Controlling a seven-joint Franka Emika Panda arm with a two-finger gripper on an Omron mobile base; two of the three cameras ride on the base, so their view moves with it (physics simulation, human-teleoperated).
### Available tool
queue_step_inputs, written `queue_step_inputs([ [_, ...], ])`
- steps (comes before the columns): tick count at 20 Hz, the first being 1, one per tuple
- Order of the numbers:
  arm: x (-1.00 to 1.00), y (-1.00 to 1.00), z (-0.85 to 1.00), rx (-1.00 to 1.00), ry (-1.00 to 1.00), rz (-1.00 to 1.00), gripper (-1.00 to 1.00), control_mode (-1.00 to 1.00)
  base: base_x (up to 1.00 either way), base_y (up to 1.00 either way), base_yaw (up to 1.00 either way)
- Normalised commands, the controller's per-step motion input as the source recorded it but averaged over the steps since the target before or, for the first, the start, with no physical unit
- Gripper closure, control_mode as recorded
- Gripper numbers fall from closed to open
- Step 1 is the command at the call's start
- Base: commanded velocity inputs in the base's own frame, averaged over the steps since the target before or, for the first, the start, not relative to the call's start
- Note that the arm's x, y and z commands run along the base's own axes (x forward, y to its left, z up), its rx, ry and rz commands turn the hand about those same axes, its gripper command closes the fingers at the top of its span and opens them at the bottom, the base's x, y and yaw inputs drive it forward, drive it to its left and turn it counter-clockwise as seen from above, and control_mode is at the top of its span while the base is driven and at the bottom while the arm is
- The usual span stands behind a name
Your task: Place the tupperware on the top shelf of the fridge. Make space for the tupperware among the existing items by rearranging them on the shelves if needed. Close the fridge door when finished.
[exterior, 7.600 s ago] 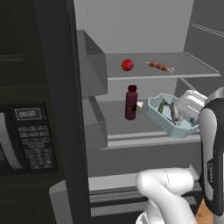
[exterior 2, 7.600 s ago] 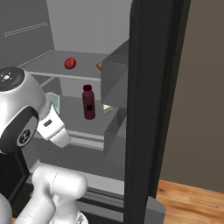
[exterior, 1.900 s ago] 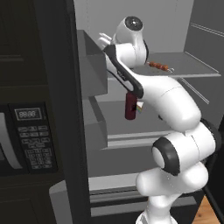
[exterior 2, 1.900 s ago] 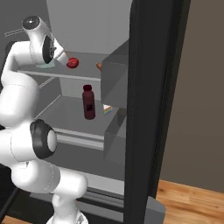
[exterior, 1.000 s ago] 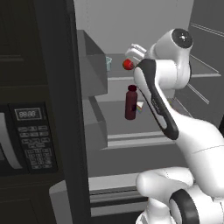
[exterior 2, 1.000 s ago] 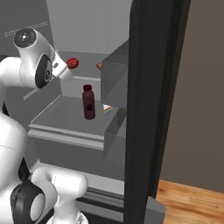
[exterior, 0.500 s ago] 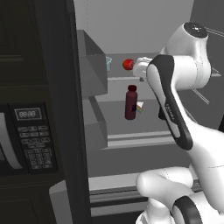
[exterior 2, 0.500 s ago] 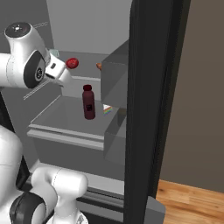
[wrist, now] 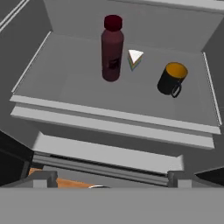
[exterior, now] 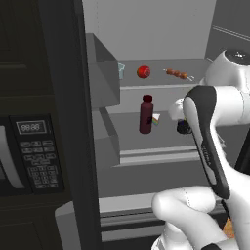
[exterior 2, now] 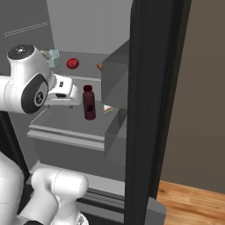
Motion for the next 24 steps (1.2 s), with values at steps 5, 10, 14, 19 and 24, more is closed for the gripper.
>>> queue_step_inputs([
  [5,-0.19,0.02,-0.59,-0.18,0.07,0.02,-1.0,-1.0,0.0,0.0,0.0],
  [10,-0.16,-0.02,-0.02,-0.02,0.07,0.0,-1.0,-1.0,0.0,0.0,0.0],
  [14,-0.23,-0.23,0.0,0.02,0.0,0.06,-1.0,-1.0,0.0,0.0,0.0],
  [19,-0.09,-0.13,-0.11,0.03,-0.02,0.08,-1.0,-1.0,0.0,0.0,0.0],
  [24,0.0,0.0,-0.01,0.0,0.0,0.01,-1.0,1.0,-0.02,0.0,0.0],
])
